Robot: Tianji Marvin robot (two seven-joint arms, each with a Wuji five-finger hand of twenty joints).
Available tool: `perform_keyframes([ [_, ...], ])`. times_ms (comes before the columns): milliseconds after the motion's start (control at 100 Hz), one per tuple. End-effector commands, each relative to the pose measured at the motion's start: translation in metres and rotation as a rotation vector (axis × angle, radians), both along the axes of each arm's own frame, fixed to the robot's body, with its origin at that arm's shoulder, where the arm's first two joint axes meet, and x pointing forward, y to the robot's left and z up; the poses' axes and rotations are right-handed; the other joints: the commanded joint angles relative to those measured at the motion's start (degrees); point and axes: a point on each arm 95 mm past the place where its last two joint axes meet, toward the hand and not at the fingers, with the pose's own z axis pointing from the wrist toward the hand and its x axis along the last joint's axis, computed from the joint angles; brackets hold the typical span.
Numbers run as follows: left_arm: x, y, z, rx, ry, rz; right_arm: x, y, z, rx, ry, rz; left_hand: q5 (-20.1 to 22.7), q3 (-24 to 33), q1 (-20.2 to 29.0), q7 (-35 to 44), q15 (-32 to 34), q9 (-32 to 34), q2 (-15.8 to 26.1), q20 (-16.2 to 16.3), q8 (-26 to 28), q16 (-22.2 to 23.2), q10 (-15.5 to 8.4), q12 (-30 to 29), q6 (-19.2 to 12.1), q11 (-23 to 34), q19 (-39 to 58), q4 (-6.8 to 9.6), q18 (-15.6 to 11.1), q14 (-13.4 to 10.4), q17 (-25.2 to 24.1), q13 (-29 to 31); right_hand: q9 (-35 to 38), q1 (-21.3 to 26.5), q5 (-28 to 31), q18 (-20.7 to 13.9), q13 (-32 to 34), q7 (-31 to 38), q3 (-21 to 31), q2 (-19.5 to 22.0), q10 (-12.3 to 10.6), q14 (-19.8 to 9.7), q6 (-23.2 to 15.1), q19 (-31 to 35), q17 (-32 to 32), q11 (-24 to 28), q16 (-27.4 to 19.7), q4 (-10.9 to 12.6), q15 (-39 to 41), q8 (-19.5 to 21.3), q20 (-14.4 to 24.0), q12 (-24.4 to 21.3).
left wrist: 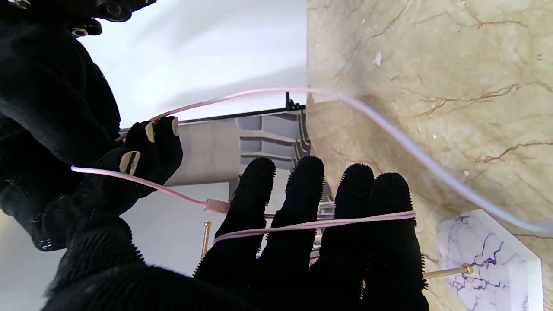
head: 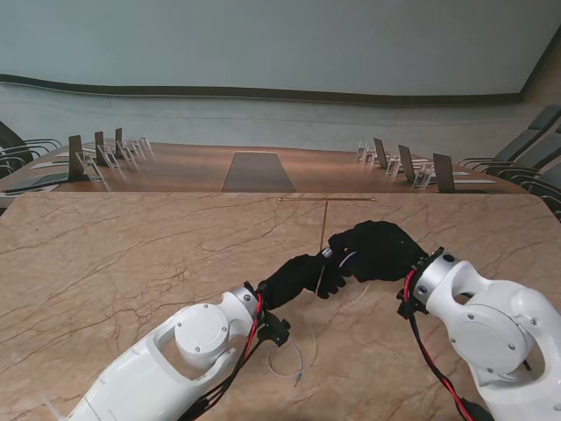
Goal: Take the wired earphone off the rack, coil the cable and place them on the table
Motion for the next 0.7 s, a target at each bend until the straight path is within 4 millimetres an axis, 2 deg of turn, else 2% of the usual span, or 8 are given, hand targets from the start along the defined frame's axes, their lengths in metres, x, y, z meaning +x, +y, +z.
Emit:
perform_keyframes([
  [0, -0.002, -0.007, 0.005, -0.015, -0.006, -0.008, -0.008, 0.012, 0.005, 0.015, -0.015, 0.041, -2.5, 2.0, 0.7, -3.1, -1.7, -2.1, 0.8, 1.1, -1.2, 1.0, -1.9, -0.7, -1.6, -1.4, 0.9, 1.08, -0.8, -1.1, -0.8, -2.0, 1.2, -2.3, 0.8, -0.8, 4.5, 2.0, -1.5, 0.1, 6.9, 1.5, -6.1, 5.8, 2.1, 1.7, 0.9, 0.7, 3.1, 0.0, 1.0, 0.8],
  [180, -0.001, -0.007, 0.007, -0.035, -0.016, 0.015, -0.015, 0.015, 0.005, 0.015, -0.025, 0.051, -3.4, 2.1, -1.2, -3.9, -3.8, -3.4, 0.7, 0.2, -1.8, 0.4, -2.4, -1.7, -1.6, -2.8, -1.1, 1.07, -2.1, -2.3, -2.3, -3.6, 1.9, -2.3, 0.5, -0.2, 5.4, 2.2, -1.3, -0.6, 6.5, 1.5, -6.1, 5.7, 2.9, 1.3, 0.6, -0.3, 2.9, -1.7, 0.7, 0.9],
  [390, 0.000, -0.006, 0.011, -0.063, -0.021, 0.040, -0.025, 0.016, 0.000, 0.019, -0.013, 0.044, -3.7, 2.0, -2.5, -4.5, -5.2, -4.4, 1.3, -0.6, -2.2, -0.1, -2.8, -2.4, -1.6, -3.8, -2.8, 0.90, -3.4, -3.3, -3.5, -5.0, 3.9, -3.0, 1.8, 2.2, 6.8, 3.1, 1.9, -3.3, 6.9, 2.6, -5.1, 4.9, 4.1, -0.4, -0.1, -1.3, 1.7, -4.6, 0.0, 0.4],
  [690, 0.004, -0.002, 0.019, -0.101, -0.043, 0.074, -0.037, 0.019, -0.017, 0.002, 0.046, 0.047, -3.7, 2.3, -2.1, -4.8, -6.3, -4.9, 1.2, -1.3, -2.3, -0.6, -3.0, -2.9, -1.6, -4.4, -4.3, 0.87, -4.7, -4.1, -4.2, -5.6, 5.3, -3.7, 2.9, 3.9, 7.8, 3.7, 4.1, -4.9, 7.1, 3.3, -4.8, 4.3, 4.8, -1.1, -0.3, -1.2, 0.9, -4.5, -0.2, 0.0],
])
